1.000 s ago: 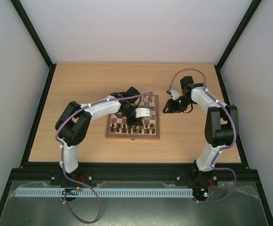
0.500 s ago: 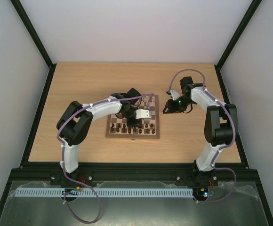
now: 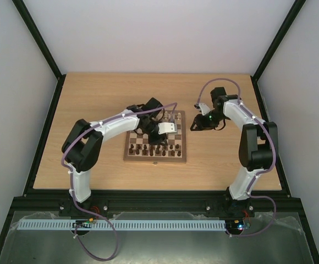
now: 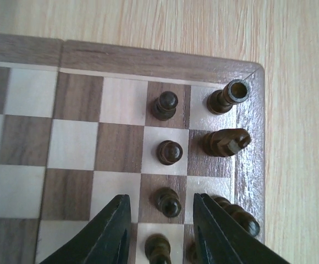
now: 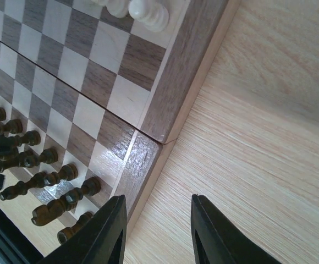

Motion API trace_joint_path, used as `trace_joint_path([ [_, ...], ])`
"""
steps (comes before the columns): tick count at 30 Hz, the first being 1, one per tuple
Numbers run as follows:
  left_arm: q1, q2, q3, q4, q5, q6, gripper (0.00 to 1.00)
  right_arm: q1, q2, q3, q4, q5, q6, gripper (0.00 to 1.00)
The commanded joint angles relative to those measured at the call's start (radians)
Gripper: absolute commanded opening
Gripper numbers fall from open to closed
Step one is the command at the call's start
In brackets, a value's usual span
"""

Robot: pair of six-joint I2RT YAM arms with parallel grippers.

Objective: Set up the chess pieces on the board

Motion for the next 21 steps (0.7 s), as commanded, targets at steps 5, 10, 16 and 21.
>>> trace_joint_path([
  [5,0.048,-0.115,0.042,-0.050,0.053,-0.043,0.36,0.001,-0.040,0.136,-0.128,-0.017,-0.066,0.33],
  [10,0.087,-0.189,0.040,-0.015,0.063,-0.130,0.39,0.001,-0.056,0.249,-0.161,-0.015,-0.097,0.33],
  [16,0.183,-0.286,0.050,0.029,0.030,-0.284,0.43,0.002,-0.059,0.456,-0.161,0.007,-0.097,0.37],
  [21,0.314,-0.353,0.051,0.095,-0.038,-0.512,0.86,0.001,-0.072,0.545,-0.114,0.039,-0.055,0.42],
])
